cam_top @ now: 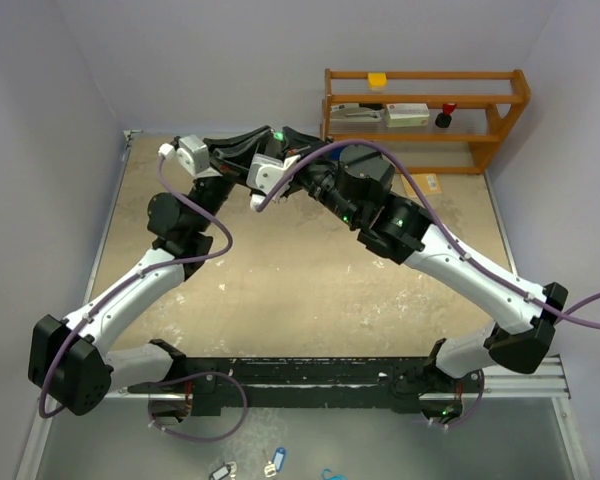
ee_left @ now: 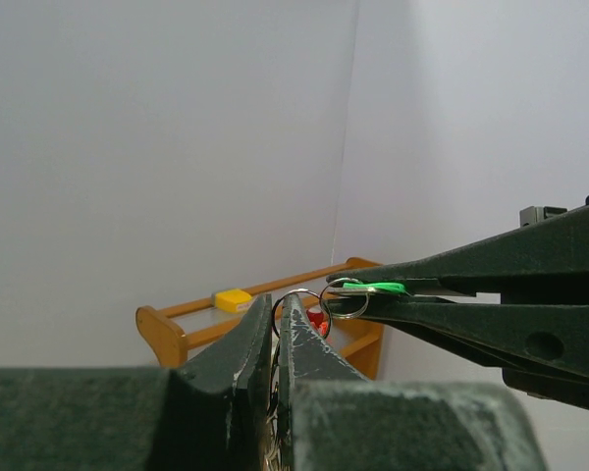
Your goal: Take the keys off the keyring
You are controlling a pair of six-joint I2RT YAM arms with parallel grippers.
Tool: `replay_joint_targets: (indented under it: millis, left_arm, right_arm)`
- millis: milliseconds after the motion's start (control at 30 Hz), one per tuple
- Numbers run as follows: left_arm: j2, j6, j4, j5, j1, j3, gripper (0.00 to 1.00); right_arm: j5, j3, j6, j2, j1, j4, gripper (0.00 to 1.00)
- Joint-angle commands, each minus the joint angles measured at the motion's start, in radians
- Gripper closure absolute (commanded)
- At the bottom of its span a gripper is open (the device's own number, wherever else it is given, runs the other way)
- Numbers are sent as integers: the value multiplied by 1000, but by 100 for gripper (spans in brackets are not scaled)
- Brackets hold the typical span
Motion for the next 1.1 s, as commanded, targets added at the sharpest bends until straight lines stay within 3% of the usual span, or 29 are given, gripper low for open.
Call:
replay_joint_targets:
  millis: [0,500,800,1067]
  left_arm:
    - [14,65,-127,-66,36,-23,100]
    - [-59,154,-259,127,34,-31,100]
    - [-108,217,-347,332,34,-11,100]
    - [-179,200,-295,495,33,-30,100]
  right_arm:
    - [9,105,-62,-45,20,146,100]
    - [5,60,-82,-56,20,201,100]
    - [20,25,-84,-82,18,225,100]
    - [31,-14,-68,-93,12,235,100]
